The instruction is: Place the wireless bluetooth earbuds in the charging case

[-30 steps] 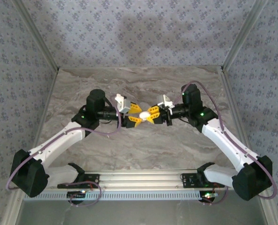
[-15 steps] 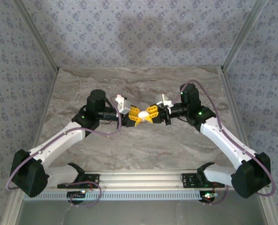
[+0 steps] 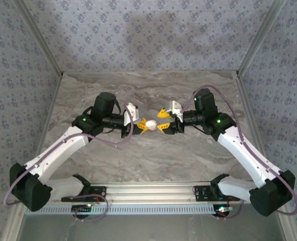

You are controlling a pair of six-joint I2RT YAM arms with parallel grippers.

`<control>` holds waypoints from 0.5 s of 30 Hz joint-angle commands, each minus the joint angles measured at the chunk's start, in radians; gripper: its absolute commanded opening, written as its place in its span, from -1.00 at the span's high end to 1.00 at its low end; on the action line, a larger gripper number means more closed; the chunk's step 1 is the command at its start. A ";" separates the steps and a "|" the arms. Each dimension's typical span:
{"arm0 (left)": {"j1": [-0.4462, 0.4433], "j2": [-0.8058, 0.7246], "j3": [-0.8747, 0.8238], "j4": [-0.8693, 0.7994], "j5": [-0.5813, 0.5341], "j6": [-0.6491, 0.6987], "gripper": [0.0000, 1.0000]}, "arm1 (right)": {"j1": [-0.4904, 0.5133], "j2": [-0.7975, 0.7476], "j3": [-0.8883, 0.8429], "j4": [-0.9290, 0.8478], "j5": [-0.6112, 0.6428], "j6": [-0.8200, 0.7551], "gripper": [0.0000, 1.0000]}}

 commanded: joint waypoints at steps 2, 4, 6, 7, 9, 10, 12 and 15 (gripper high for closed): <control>-0.016 0.003 0.081 -0.272 -0.146 0.165 0.73 | 0.086 0.001 0.087 -0.156 0.215 -0.126 -0.07; -0.019 0.017 0.103 -0.323 -0.165 0.187 0.73 | 0.120 0.038 0.111 -0.188 0.232 -0.153 -0.10; -0.021 0.026 0.115 -0.344 -0.170 0.198 0.73 | 0.142 0.070 0.146 -0.194 0.233 -0.163 -0.11; -0.022 0.030 0.119 -0.349 -0.171 0.201 0.73 | 0.152 0.088 0.153 -0.190 0.232 -0.167 -0.11; -0.024 0.037 0.128 -0.361 -0.172 0.207 0.73 | 0.167 0.119 0.164 -0.184 0.223 -0.172 -0.11; -0.027 0.039 0.130 -0.365 -0.172 0.208 0.73 | 0.172 0.136 0.170 -0.183 0.216 -0.175 -0.12; -0.031 0.041 0.132 -0.367 -0.170 0.207 0.73 | 0.179 0.166 0.182 -0.181 0.198 -0.175 -0.12; -0.031 0.038 0.131 -0.364 -0.168 0.206 0.73 | 0.185 0.209 0.199 -0.189 0.156 -0.176 -0.11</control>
